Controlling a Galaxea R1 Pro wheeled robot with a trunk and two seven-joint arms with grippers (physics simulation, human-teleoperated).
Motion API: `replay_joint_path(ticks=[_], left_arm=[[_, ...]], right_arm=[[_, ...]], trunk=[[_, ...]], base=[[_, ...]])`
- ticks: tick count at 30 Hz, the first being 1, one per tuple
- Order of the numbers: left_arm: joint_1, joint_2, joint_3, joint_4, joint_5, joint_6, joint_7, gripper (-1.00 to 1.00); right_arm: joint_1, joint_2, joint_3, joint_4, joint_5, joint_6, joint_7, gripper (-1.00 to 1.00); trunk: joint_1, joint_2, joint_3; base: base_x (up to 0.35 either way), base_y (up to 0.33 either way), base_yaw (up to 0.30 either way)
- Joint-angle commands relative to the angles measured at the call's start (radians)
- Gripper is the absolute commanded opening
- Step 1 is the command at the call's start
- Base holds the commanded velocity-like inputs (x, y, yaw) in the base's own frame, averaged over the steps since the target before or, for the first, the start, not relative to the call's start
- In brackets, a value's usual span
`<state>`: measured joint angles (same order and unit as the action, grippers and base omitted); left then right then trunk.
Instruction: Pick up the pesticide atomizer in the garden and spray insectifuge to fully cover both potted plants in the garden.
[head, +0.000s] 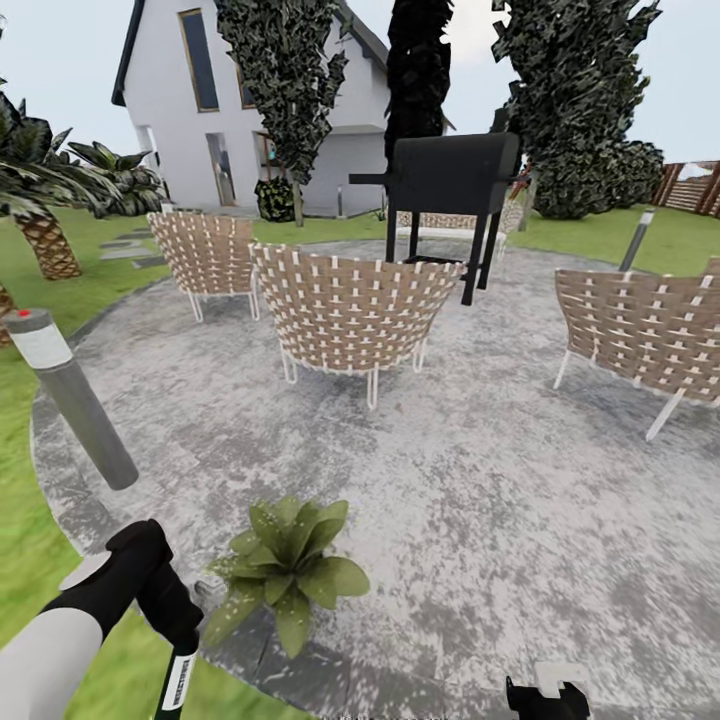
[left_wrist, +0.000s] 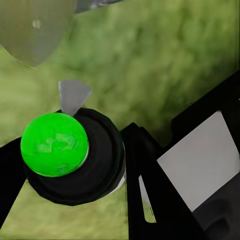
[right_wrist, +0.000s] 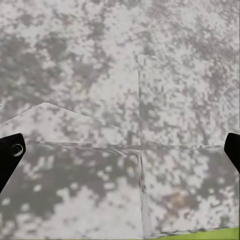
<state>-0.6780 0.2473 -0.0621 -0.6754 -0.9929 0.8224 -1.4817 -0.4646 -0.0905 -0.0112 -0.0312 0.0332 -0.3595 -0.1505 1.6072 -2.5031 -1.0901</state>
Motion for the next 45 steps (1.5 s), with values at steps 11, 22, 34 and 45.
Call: replay_joint_path(ticks=[11, 22, 34, 45], left_arm=[[0.003, 0.001, -0.004, 0.001, -0.007, 0.012, -0.008, -1.00], [0.000, -0.003, -0.004, 0.000, -0.007, 0.012, -0.008, -1.00], [-0.007, -0.005, -0.001, 0.000, -0.006, 0.015, -0.012, -1.00], [-0.038, -0.005, -0.002, -0.001, -0.005, 0.017, -0.019, -1.00]], right_arm=[[0.000, 0.000, -0.001, 0.000, 0.004, -0.003, -0.003, 1.00], [0.000, -0.010, 0.002, 0.002, 0.006, -0.003, 0.000, 1.00], [0.000, -0.002, -0.001, 0.000, 0.004, -0.003, -0.003, 1.00], [0.000, 0.000, -0.002, -0.001, 0.003, -0.003, -0.003, 1.00]], trunk=[[0.000, 0.000, -0.001], [0.000, 0.000, -0.001], [0.000, 0.000, -0.001], [0.000, 0.000, -0.008]], base=[[-0.173, -0.039, 0.277], [0.032, -0.193, 0.019], [-0.006, -0.270, 0.168], [0.144, -0.277, 0.106]])
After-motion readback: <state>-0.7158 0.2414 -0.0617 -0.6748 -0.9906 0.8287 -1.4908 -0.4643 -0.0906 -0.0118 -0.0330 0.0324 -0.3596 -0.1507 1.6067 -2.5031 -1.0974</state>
